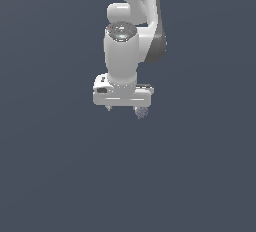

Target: Pick up the object and move it to a goal position.

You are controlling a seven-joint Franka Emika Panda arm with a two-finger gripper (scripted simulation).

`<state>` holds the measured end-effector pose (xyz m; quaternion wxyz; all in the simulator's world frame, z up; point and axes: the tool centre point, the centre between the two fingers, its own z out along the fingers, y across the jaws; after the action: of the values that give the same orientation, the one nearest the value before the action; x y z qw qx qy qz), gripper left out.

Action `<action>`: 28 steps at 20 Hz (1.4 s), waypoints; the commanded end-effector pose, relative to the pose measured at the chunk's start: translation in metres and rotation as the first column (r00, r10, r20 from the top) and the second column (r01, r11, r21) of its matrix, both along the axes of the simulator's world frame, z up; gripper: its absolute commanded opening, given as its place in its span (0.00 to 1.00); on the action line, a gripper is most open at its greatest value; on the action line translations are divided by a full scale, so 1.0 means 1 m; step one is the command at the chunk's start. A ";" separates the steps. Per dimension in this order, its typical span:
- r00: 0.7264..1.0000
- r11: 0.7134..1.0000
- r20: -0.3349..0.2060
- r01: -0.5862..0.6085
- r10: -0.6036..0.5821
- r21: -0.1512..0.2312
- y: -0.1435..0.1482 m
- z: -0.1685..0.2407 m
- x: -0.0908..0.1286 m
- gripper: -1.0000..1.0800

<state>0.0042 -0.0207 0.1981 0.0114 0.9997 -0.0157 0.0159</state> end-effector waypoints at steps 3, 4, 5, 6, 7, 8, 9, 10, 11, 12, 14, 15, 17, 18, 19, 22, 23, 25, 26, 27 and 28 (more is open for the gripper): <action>1.000 1.000 -0.001 0.004 -0.004 0.001 -0.002 0.000 0.000 0.96; 1.000 1.000 -0.003 0.008 -0.008 0.002 -0.004 -0.001 0.000 0.96; 1.000 1.000 -0.005 0.014 -0.014 0.003 -0.007 -0.002 0.000 0.96; 1.000 1.000 -0.008 0.023 -0.023 0.005 -0.012 -0.002 -0.001 0.96; 0.999 0.999 -0.011 0.033 -0.033 0.008 -0.017 -0.003 -0.001 0.96; 0.999 0.999 -0.013 0.042 -0.042 0.009 -0.021 -0.003 -0.001 0.96; 0.999 0.999 -0.015 0.050 -0.050 0.011 -0.024 -0.003 -0.001 0.96; 0.998 0.998 -0.016 0.056 -0.056 0.011 -0.026 -0.003 -0.001 0.96; 0.998 0.998 -0.016 0.060 -0.059 0.012 -0.028 -0.003 0.000 0.96; 0.998 0.998 -0.016 0.061 -0.061 0.012 -0.028 -0.003 0.000 0.96; 0.998 0.998 -0.016 0.057 -0.057 0.011 -0.027 -0.003 0.000 0.96; 0.999 0.999 -0.015 0.052 -0.052 0.011 -0.025 -0.004 -0.001 0.96; 0.999 0.999 -0.016 0.039 -0.039 0.011 -0.022 -0.007 -0.003 0.96; 0.999 0.999 -0.016 0.031 -0.030 0.011 -0.020 -0.009 -0.004 0.96; 1.000 1.000 -0.017 0.020 -0.020 0.011 -0.018 -0.011 -0.006 0.96; 1.000 1.000 -0.019 -0.021 0.021 0.011 -0.008 -0.020 -0.012 0.96; 0.999 0.999 -0.020 -0.039 0.039 0.011 -0.004 -0.024 -0.015 0.96; 0.997 0.997 -0.021 -0.078 0.078 0.011 0.005 -0.033 -0.022 0.96; 0.995 0.995 -0.022 -0.101 0.101 0.011 0.010 -0.037 -0.026 0.96; 0.992 0.992 -0.023 -0.125 0.125 0.011 0.016 -0.042 -0.031 0.96; 0.988 0.989 -0.024 -0.151 0.151 0.011 0.021 -0.048 -0.036 0.96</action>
<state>-0.0243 -0.0077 0.1581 0.0059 0.9991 0.0414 0.0050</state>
